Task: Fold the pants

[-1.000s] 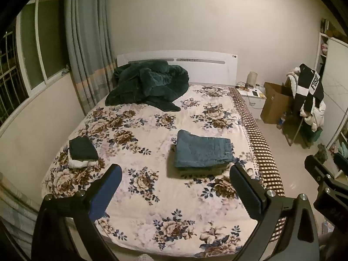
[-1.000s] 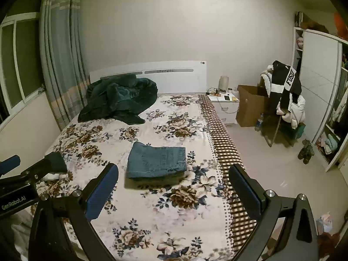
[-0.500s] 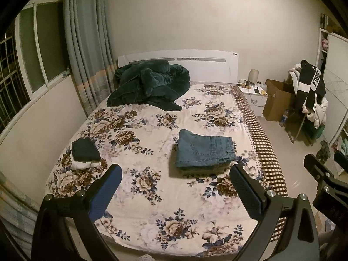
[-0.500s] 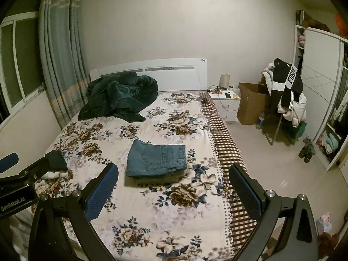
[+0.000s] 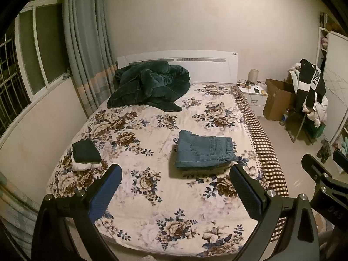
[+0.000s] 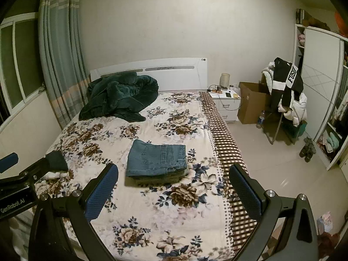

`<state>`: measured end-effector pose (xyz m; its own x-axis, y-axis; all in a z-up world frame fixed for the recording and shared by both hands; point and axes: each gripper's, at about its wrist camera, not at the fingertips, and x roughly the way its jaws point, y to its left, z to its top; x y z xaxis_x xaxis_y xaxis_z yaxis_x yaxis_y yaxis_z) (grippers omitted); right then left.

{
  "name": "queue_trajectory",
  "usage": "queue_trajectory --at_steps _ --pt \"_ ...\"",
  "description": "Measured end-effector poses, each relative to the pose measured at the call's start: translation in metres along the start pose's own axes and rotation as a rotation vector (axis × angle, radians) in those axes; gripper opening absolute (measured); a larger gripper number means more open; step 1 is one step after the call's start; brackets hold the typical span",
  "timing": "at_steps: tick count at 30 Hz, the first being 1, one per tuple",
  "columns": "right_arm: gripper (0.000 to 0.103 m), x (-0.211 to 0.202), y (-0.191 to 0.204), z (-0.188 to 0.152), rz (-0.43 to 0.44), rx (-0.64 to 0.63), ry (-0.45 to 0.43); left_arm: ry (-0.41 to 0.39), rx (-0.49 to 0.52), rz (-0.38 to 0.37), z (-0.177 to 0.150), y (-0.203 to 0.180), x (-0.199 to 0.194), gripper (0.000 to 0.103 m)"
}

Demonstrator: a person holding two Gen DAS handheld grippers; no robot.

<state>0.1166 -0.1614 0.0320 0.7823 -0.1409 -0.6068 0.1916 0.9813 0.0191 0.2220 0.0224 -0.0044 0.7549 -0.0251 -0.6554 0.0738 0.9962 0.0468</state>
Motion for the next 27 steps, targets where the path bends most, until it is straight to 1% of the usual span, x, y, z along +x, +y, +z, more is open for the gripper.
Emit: queue_trajectory --at_steps 7,27 --pt "0.103 0.0080 -0.0056 -0.0039 0.010 -0.003 0.009 0.003 0.005 0.000 0.0008 -0.0004 0.0003 0.101" --pt "0.103 0.0087 -0.0083 -0.0043 0.013 0.000 0.013 0.003 0.006 -0.004 0.0022 -0.0009 0.0003 0.101"
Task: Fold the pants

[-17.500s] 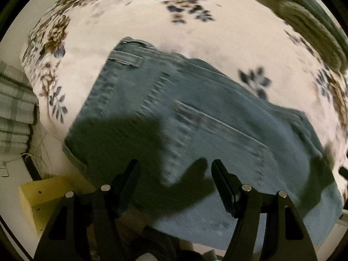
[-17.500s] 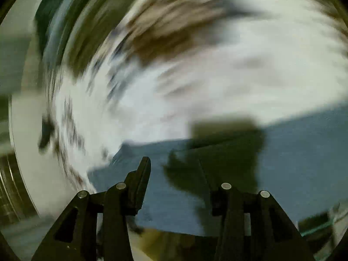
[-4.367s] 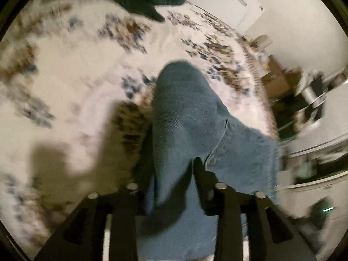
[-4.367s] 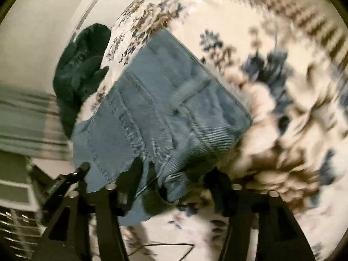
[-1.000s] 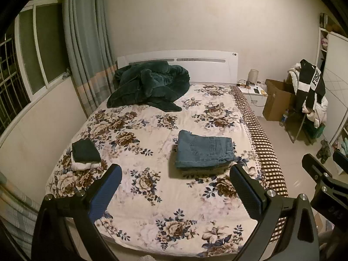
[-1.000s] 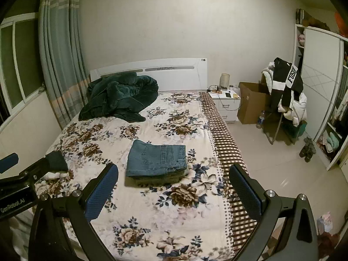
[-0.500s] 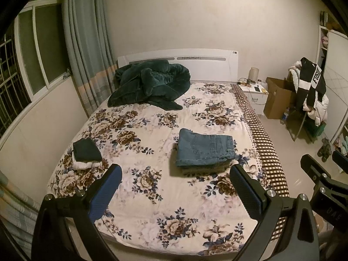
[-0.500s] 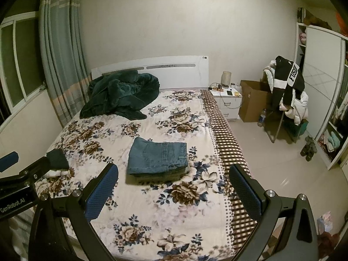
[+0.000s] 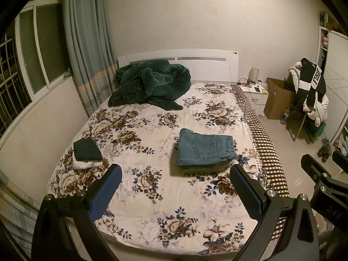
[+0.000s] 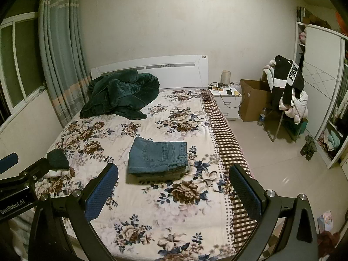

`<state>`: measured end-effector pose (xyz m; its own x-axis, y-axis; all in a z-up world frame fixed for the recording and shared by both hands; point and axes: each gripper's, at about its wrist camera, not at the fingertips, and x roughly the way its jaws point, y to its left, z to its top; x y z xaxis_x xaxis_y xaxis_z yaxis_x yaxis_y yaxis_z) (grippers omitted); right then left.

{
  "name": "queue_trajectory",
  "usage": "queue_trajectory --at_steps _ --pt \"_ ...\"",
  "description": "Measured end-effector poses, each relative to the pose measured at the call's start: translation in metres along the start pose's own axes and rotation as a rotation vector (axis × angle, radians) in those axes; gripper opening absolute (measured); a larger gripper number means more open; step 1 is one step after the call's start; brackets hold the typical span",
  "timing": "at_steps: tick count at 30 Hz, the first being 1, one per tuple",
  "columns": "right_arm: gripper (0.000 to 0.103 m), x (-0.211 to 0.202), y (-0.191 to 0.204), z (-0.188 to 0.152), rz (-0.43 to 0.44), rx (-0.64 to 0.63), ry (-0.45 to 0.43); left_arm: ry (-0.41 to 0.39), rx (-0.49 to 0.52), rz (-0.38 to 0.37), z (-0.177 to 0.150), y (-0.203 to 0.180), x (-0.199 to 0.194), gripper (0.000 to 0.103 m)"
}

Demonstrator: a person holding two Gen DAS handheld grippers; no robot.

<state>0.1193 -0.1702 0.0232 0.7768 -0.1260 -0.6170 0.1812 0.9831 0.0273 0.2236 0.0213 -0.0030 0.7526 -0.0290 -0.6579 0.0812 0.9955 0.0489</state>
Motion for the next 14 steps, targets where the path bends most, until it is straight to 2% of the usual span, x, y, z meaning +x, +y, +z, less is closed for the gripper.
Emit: queue_trajectory --at_steps 14 --pt "0.103 -0.0001 0.0006 -0.0016 0.000 0.000 -0.001 -0.005 0.000 -0.006 0.0001 0.0016 0.0001 0.101"
